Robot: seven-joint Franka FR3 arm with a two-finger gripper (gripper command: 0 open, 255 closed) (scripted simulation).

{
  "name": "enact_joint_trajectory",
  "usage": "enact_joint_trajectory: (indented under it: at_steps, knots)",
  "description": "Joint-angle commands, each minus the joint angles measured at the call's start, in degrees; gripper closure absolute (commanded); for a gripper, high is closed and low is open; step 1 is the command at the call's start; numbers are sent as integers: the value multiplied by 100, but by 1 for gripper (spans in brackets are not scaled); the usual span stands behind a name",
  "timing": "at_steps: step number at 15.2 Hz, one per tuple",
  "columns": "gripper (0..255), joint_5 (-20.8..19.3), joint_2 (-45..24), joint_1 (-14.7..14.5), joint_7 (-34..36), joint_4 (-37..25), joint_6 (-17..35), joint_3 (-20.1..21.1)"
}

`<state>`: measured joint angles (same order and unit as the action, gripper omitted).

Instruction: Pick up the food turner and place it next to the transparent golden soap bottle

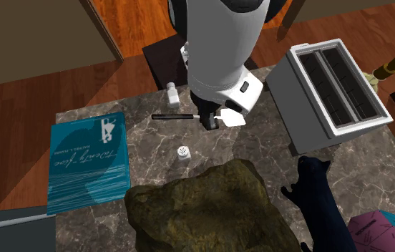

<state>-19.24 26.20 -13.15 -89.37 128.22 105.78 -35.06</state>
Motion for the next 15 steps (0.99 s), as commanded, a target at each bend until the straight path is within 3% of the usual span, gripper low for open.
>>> enact_joint_trajectory:
  at_steps: [1,15]
  knots:
    - [255,31,-6,-16,-13,-164,-162,34]
    - [255,183,-61,-89,-136,-1261,-1209,217]
